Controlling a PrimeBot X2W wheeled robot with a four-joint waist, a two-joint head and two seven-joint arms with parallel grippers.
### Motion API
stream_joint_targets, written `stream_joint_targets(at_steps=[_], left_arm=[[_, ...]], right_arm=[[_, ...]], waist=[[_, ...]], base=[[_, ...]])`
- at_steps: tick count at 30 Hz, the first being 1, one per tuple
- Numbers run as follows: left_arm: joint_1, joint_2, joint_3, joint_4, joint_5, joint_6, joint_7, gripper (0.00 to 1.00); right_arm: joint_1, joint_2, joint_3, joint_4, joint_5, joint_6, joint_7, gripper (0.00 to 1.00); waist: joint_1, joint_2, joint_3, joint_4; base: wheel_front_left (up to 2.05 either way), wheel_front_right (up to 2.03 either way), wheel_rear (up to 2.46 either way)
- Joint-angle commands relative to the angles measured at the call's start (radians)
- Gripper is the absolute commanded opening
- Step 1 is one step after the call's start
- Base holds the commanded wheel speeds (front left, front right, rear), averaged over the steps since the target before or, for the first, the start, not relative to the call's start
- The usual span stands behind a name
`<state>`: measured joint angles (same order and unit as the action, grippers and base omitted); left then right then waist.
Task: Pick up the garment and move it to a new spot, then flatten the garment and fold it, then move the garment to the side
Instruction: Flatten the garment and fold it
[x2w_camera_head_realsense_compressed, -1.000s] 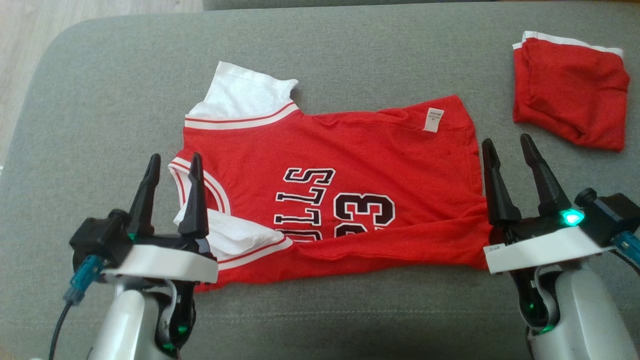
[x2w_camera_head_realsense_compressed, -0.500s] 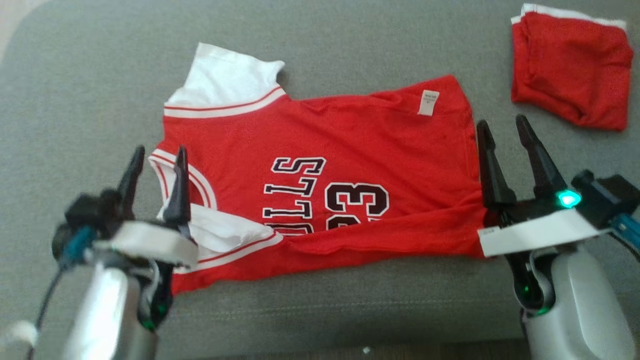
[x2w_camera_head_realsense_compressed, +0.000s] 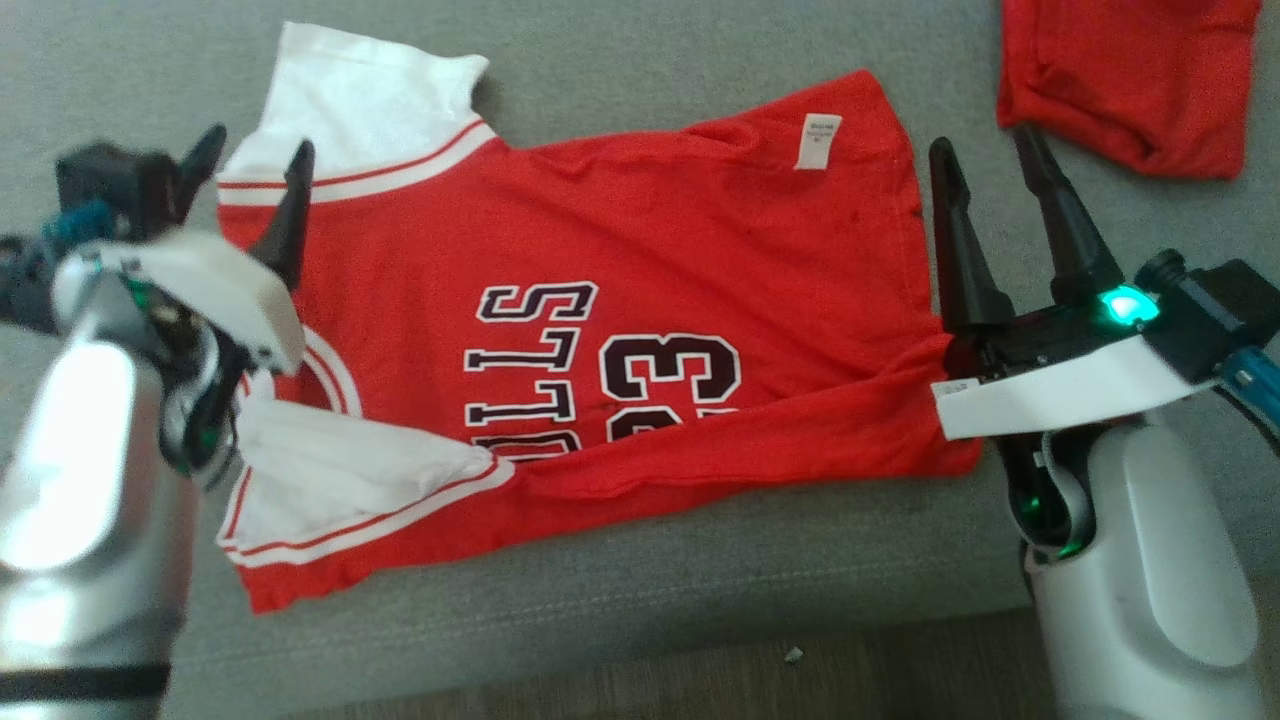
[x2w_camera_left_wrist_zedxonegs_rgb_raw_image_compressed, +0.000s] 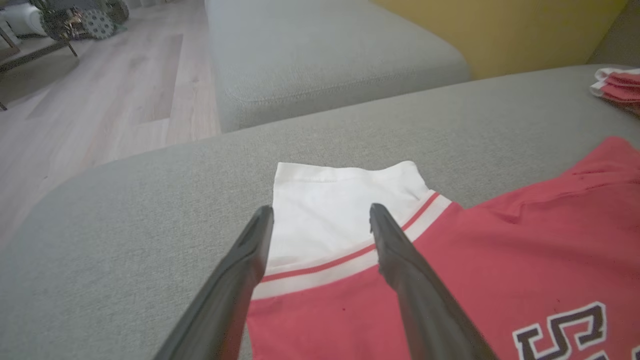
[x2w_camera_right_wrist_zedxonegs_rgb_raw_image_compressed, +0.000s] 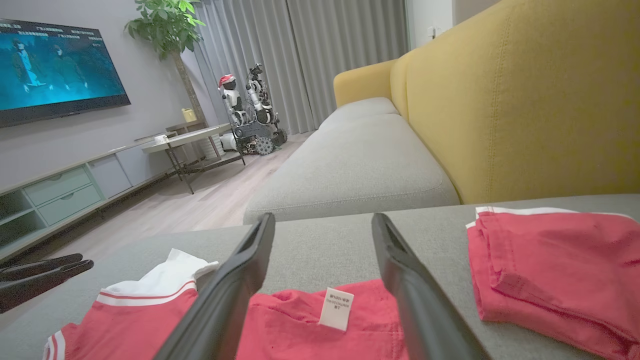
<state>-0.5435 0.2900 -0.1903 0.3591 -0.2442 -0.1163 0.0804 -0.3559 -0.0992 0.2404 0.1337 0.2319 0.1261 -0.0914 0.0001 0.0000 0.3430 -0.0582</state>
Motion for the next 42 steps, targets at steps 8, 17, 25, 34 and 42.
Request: stream_joint_targets(at_steps=[8, 17, 25, 34, 42], left_arm=[[-0.254, 0.15, -0.043, 0.089, -0.045, -0.013, 0.135, 1.0], [-0.456, 0.297, -0.198, 0.261, -0.072, -0.014, 0.232, 1.0], [-0.529, 0.322, -0.252, 0.358, -0.074, -0.014, 0.256, 1.0], [-0.57, 0.326, -0.317, 0.391, -0.123, -0.014, 0.273, 1.0], [-0.583, 0.311, -0.346, 0.399, -0.193, -0.014, 0.284, 0.0]], right_arm=[[-0.066, 0.035, 0.062, -0.04, -0.005, 0.005, -0.022, 1.0], [-0.11, 0.047, 0.097, -0.033, 0.012, 0.005, -0.053, 1.0], [-0.119, 0.049, 0.102, -0.022, 0.031, 0.005, -0.074, 1.0], [-0.131, 0.049, 0.097, -0.014, 0.04, 0.005, -0.081, 1.0], [-0.158, 0.049, 0.083, -0.006, 0.016, 0.005, -0.056, 1.0]], waist=[[-0.0001, 0.0, 0.091, -0.075], [-0.0001, 0.0, 0.157, -0.16], [-0.0001, 0.0, 0.173, -0.186], [-0.0001, 0.0, 0.188, -0.188], [-0.0001, 0.0, 0.189, -0.171]], base=[[0.0, 0.0, 0.0], [0.0, 0.0, 0.0], [0.0, 0.0, 0.0], [0.0, 0.0, 0.0], [0.0, 0.0, 0.0]])
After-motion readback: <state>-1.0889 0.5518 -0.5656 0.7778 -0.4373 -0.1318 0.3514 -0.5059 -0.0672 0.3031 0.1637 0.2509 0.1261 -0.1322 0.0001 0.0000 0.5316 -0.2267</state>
